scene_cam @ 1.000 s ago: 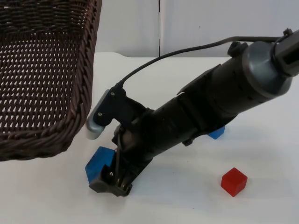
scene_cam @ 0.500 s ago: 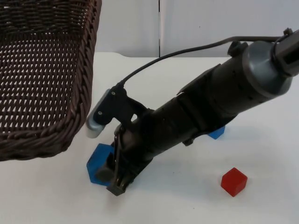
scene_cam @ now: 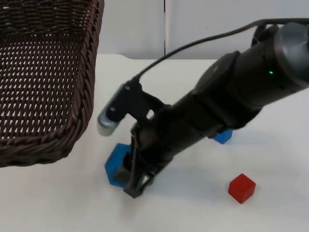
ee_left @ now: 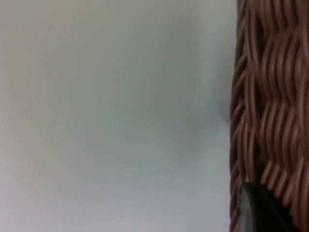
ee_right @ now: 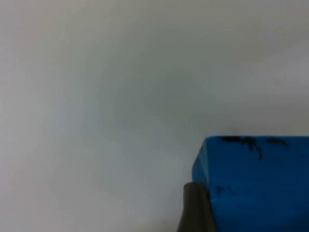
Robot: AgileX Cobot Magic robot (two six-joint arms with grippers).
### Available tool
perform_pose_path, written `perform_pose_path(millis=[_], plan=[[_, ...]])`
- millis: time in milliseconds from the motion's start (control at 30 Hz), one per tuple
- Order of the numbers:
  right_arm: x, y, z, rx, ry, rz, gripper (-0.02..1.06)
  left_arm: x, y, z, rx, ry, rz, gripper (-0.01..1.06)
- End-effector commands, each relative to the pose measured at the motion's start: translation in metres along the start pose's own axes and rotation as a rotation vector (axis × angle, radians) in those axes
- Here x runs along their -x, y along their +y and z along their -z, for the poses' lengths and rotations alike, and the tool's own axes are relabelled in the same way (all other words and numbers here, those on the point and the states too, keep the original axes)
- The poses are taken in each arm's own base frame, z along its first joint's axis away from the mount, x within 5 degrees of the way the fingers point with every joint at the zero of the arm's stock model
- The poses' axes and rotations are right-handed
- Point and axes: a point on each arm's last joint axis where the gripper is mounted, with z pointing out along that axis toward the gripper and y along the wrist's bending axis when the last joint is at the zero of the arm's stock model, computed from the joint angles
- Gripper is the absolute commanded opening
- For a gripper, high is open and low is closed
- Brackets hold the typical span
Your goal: Pick up the basket with the left hand and place the largest block into the basket with the right hand.
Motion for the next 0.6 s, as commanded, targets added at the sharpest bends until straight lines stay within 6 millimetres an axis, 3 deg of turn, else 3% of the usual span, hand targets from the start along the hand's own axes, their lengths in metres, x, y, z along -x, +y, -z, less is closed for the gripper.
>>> perform_pose_path(millis=[0,567], plan=[[-0.001,0.003,0.01,-0.001,0.003,0.008,0.0,0.0,-0.003,0.004,-0.011,-0.028,0.0,0.0],[-0.011,0.026,0.08,0.012,-0.008,0.015,0.0,0.0,-0.003,0.004,-0.009,-0.026,-0.001,0.0]])
